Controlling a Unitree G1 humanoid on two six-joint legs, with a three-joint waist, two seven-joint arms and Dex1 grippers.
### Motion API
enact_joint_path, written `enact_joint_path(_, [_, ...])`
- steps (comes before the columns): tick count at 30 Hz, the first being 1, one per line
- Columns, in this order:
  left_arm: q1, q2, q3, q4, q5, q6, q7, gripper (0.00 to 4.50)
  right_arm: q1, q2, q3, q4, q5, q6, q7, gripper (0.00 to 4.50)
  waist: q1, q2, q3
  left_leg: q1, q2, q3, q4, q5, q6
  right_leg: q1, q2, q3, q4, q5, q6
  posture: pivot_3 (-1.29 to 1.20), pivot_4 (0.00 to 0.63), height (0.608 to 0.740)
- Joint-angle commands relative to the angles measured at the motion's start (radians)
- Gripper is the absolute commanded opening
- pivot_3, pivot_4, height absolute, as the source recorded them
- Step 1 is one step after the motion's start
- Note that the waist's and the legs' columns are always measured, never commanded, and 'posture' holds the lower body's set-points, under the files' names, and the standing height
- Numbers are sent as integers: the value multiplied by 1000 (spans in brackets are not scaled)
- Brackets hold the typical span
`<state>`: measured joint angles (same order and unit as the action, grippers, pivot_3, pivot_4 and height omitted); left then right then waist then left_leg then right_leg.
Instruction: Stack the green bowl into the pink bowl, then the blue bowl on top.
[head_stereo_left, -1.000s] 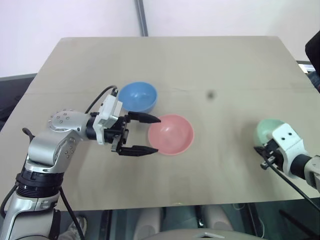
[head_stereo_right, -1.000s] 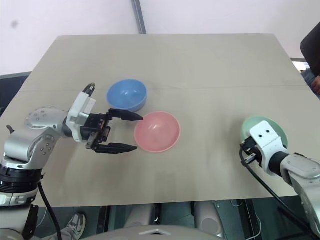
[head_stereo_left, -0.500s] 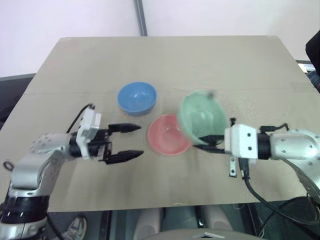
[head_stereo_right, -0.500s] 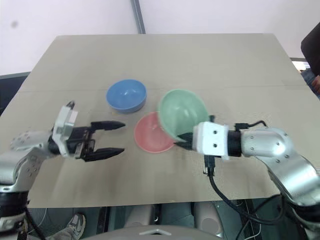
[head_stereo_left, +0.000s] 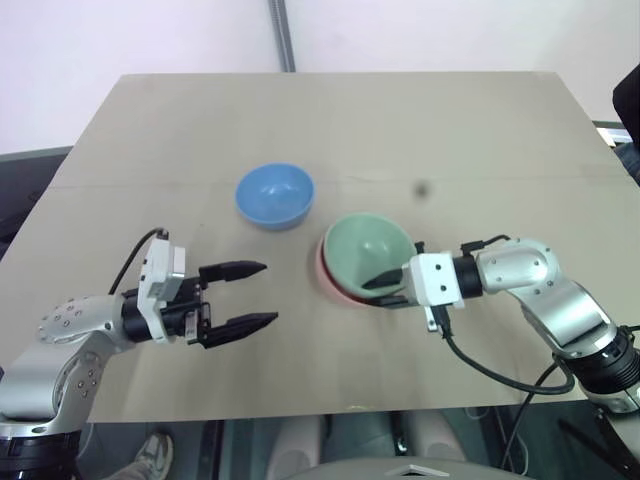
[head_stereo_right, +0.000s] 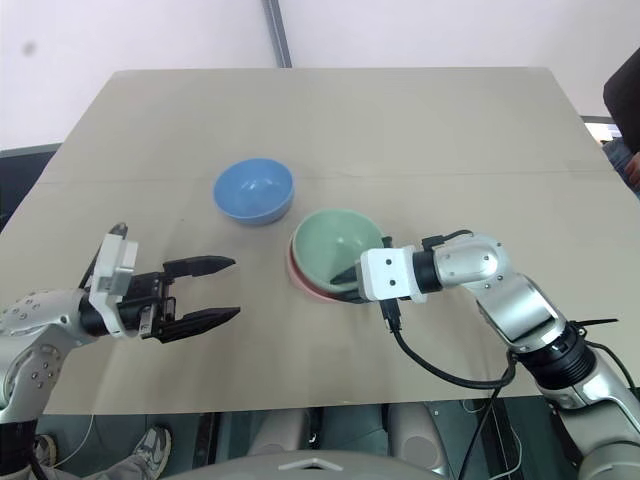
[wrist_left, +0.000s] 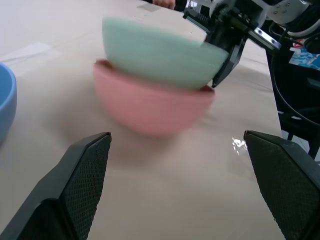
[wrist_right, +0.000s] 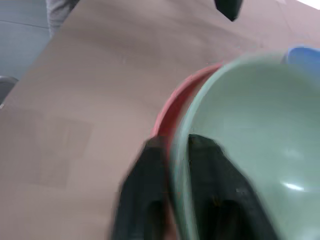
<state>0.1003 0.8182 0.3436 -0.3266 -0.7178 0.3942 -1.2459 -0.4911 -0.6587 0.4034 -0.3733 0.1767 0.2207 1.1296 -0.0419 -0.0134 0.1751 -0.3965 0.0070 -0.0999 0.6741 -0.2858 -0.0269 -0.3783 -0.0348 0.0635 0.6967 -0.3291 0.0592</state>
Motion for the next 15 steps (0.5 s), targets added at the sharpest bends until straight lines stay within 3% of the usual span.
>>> enact_joint_path(1, [15,-8,36,-29,-17,-27,3,4500,-17,31,-1,-25,-1,-21,-5,2599,0,0,0,0,0,0,0,0,0,0,0,0,0,0,0,0,150,740])
enact_joint_path(4, [14,-14,37,-23,-18,-33,10,4500,-22,56,-22,-42,0,-8,-29,4156,0,0,0,0,0,0,0,0,0,0,0,0,0,0,0,0,150,740])
enact_joint_path(5, [4,-18,38,-17,-21,-31,20,4500,-29,72,-52,-60,30,28,-53,4479,1,0,0,0,0,0,0,0,0,0,0,0,0,0,0,0,150,740])
enact_joint_path(10, [-109,-21,16,17,34,-32,123,4500,-47,97,-250,-210,275,266,-164,4479,6,1,0,-1,0,-2,0,0,0,0,0,-1,1,0,0,0,150,740])
enact_joint_path(15, [-277,9,-56,74,306,-127,322,4500,18,49,-394,-327,397,461,-295,4479,6,0,0,0,-2,-2,0,0,0,1,0,-2,0,0,0,0,150,740])
